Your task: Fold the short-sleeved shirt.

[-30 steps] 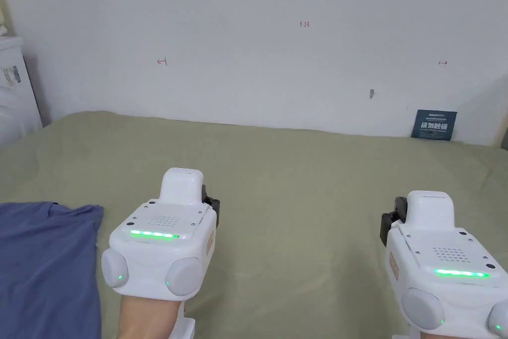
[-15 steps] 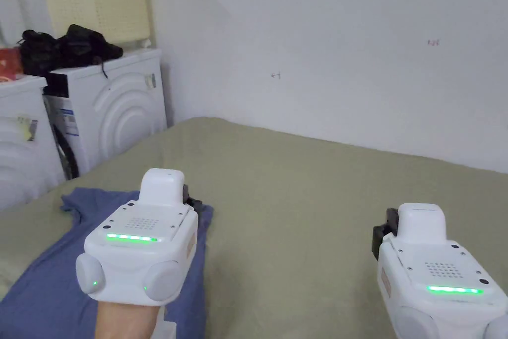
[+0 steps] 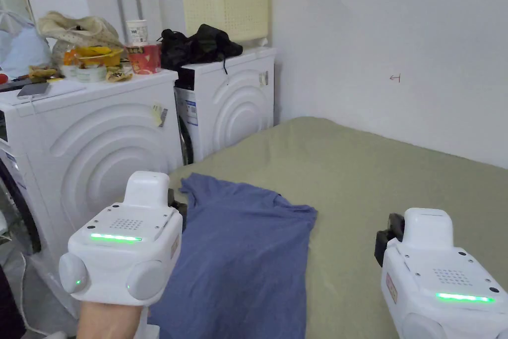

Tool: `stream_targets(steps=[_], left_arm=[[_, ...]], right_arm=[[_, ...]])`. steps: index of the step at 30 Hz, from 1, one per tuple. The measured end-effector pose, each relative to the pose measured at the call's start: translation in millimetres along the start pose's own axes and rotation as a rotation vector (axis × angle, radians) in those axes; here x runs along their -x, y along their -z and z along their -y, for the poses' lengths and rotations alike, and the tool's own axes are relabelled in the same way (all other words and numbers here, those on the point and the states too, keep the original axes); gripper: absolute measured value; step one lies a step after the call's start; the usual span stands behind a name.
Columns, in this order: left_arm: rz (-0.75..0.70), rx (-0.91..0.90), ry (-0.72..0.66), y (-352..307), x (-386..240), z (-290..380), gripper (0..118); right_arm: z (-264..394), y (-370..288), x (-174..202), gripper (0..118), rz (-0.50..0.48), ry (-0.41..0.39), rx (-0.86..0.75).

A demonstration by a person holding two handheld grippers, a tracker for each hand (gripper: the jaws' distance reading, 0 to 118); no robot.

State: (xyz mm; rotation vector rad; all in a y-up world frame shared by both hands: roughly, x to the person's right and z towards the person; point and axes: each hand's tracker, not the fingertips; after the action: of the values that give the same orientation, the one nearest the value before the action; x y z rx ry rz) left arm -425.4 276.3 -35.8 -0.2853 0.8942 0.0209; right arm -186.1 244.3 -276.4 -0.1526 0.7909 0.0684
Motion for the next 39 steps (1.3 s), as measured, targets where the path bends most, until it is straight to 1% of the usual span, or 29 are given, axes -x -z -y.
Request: stream_targets(steps=[5, 12, 16, 18, 20, 24, 26, 30, 33, 34, 35, 36, 38, 39], left_arm=[[0.002, 0.028, -0.024, 15.3, -5.5, 3.5, 0], [0.01, 0.06, -0.032, 41.3, -9.3, 7.9, 0], [0.034, 0.089, -0.029, 67.6, -14.1, 10.3, 0], [0.054, 0.115, -0.033, 89.3, -17.9, 13.5, 0], [0.106, 0.174, -0.049, 117.8, -26.7, 17.1, 0], [0.194, 0.318, -0.064, 183.7, -52.4, 29.0, 0], [0.231, 0.412, -0.077, 223.1, -65.7, 37.6, 0], [0.234, 0.522, -0.069, 280.9, -91.6, 52.0, 0], [0.225, 0.615, 0.002, 310.6, -107.7, 63.7, 1], [0.208, 0.62, 0.015, 317.2, -111.3, 67.4, 5], [0.203, 0.615, 0.033, 322.5, -114.6, 70.2, 12], [0.218, 0.63, 0.08, 327.9, -117.7, 72.4, 23], [0.226, 0.674, 0.084, 336.3, -121.6, 77.9, 99], [0.224, 0.725, 0.086, 343.1, -123.4, 83.0, 118]], right_arm=[[2.5, 13.2, 6.2, 0, -0.015, -0.016, 0.017], [5.9, 30.5, 11.6, 0, -0.038, -0.017, 0.029], [10.9, 41.9, 13.6, 0, -0.041, -0.024, 0.045], [14.8, 48.2, 13.5, 0, -0.037, -0.022, 0.061], [19.1, 55.6, 12.3, 0, -0.037, -0.02, 0.077], [31.0, 67.9, 10.4, 0, -0.032, -0.009, 0.107], [38.7, 75.6, 11.1, 0, -0.028, -0.02, 0.126], [50.3, 89.9, 11.0, 0, -0.038, -0.039, 0.157], [58.3, 98.3, 10.3, 0, -0.045, -0.055, 0.176], [61.5, 100.7, 9.9, 0, -0.046, -0.06, 0.182], [64.0, 102.6, 9.2, 0, -0.048, -0.062, 0.186], [66.9, 104.6, 8.3, 0, -0.048, -0.06, 0.192], [73.0, 108.6, 6.7, 0, -0.051, -0.057, 0.206], [76.4, 110.4, 6.3, 0, -0.048, -0.058, 0.212]])
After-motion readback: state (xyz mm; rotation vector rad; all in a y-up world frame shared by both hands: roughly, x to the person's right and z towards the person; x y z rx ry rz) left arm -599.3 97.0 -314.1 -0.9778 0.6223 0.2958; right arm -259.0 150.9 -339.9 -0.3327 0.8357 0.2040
